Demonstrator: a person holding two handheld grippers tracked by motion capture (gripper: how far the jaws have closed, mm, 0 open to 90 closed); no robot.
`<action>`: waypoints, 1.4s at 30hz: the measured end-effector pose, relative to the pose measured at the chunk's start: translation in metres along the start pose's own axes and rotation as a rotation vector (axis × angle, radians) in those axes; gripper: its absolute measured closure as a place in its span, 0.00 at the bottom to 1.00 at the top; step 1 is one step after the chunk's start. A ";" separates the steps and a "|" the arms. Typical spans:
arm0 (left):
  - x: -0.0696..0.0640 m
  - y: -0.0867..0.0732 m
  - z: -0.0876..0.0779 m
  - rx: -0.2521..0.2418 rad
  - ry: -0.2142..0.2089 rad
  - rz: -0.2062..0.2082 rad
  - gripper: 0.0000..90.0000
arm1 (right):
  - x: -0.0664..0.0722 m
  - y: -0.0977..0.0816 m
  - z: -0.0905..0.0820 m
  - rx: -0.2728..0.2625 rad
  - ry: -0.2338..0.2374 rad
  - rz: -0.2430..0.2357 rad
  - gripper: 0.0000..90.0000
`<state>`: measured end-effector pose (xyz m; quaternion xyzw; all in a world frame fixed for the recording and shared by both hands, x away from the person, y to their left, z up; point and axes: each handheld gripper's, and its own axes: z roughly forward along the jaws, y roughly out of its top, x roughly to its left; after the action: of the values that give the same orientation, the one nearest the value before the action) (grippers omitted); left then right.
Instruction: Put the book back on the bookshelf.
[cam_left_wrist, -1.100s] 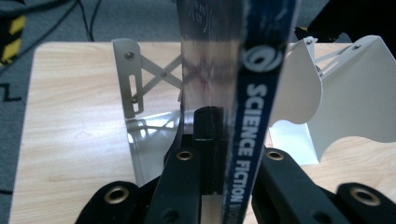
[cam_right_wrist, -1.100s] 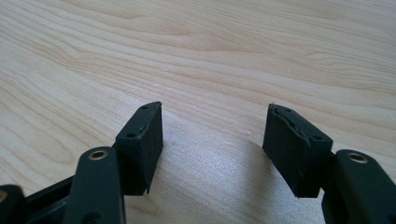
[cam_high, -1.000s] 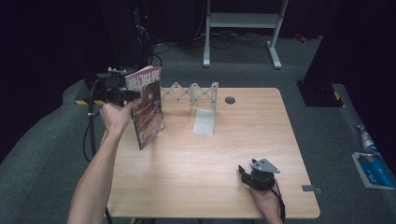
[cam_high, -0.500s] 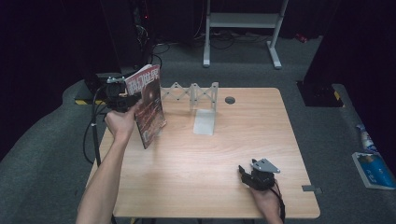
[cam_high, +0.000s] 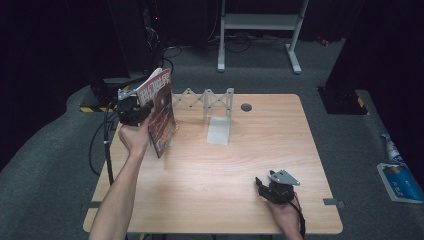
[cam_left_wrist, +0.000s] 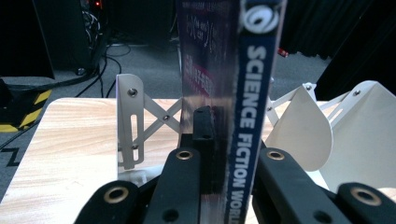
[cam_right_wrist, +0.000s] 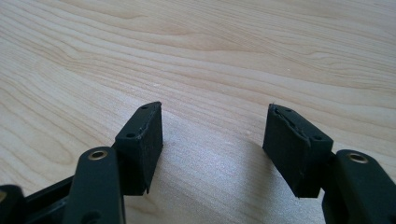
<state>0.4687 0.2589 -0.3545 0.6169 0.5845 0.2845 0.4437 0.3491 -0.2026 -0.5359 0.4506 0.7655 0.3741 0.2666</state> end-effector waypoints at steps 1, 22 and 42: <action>0.000 0.000 0.000 0.007 0.001 0.002 0.92 | 0.000 0.000 0.000 0.000 0.000 0.001 0.42; 0.008 0.021 0.003 0.271 -0.019 -0.045 0.89 | 0.000 0.000 0.000 0.000 0.000 0.003 0.42; 0.002 0.018 -0.008 0.133 -0.006 0.043 0.93 | 0.000 0.000 0.000 -0.001 0.000 0.002 0.42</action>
<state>0.4705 0.2642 -0.3355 0.6583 0.5875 0.2526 0.3970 0.3490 -0.2024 -0.5359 0.4514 0.7648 0.3746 0.2664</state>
